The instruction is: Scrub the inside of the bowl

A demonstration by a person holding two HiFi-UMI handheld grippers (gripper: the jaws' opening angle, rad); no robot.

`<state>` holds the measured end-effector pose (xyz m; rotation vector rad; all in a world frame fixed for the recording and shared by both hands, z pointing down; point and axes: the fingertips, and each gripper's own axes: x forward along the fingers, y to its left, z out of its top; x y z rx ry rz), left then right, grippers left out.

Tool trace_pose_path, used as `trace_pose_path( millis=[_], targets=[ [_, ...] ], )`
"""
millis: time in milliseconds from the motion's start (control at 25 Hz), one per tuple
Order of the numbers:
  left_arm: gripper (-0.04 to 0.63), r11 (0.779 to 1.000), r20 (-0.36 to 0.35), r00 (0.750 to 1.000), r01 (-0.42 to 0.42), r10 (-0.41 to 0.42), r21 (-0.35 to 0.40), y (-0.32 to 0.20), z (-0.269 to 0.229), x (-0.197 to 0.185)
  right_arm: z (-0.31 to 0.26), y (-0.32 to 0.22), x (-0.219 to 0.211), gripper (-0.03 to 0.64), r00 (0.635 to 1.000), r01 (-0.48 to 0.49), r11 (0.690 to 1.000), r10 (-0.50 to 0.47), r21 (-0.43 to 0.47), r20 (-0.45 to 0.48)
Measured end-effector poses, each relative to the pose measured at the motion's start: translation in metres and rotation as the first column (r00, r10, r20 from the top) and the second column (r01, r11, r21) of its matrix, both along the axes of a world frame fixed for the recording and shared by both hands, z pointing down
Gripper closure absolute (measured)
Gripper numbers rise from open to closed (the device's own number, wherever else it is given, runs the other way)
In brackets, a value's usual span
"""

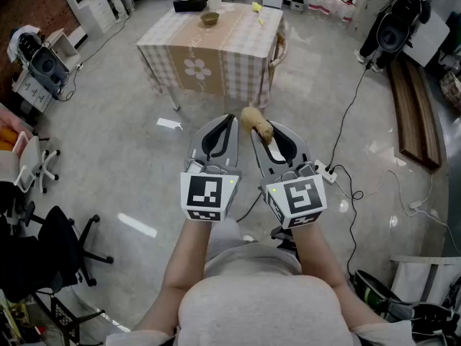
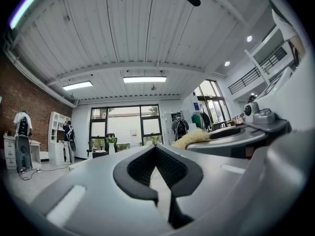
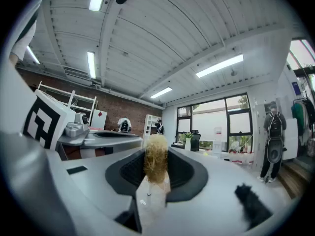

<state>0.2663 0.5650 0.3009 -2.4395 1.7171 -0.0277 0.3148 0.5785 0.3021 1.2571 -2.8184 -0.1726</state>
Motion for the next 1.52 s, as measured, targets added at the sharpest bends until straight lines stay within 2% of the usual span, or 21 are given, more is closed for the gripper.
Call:
trace_pose_path(
  millis=[440,1120,1520],
  targets=[
    [0.592,1.000,-0.001,1.000,-0.005,0.005,-0.006,-0.034,-0.001,-0.022,0.001,-0.032,-0.024,0.514,0.999,0.016,1.000,-0.016,-0.003,-0.036],
    [0.592,1.000,-0.009,1.000,-0.019,0.019,-0.015,-0.134,-0.009,-0.108,-0.010,-0.131,-0.105,0.512,1.000,0.004,1.000,-0.004,-0.002,0.000],
    [0.592,0.999,-0.010,0.999,-0.041,0.041,-0.015,-0.194,-0.014,-0.168,-0.010,-0.196,-0.159,0.512,0.998,-0.042,0.999,0.043,-0.035,0.035]
  ],
)
